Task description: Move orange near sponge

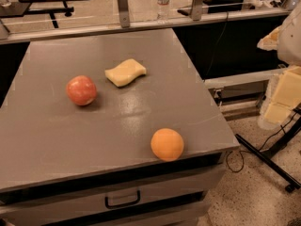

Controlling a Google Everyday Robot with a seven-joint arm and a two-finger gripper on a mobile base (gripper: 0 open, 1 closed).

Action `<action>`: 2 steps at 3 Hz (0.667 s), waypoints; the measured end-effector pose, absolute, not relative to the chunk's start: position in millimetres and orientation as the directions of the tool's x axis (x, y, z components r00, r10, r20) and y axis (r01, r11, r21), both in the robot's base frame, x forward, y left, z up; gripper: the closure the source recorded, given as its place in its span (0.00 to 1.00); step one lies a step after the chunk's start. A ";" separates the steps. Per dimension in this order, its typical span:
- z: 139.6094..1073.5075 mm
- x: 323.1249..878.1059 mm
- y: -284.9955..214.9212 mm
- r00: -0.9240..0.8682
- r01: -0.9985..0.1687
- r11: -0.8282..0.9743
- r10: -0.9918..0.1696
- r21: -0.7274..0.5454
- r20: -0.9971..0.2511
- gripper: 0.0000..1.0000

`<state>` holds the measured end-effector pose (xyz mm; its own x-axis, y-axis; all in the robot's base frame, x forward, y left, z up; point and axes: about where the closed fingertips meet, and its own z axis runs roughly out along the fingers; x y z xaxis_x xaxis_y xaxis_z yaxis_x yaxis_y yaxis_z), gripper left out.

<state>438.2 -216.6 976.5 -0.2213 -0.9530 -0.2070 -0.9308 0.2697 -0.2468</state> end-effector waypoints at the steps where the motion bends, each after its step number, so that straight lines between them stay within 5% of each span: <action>1: 976.6 438.2 -216.6 -0.221 -0.931 0.270 -0.953 -0.247 -0.207 0.00; 2: 963.0 441.4 -191.4 -0.154 -0.945 0.226 -0.945 -0.234 -0.289 0.00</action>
Offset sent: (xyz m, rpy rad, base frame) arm 0.0098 0.0495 -0.0330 0.1813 0.0054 0.1378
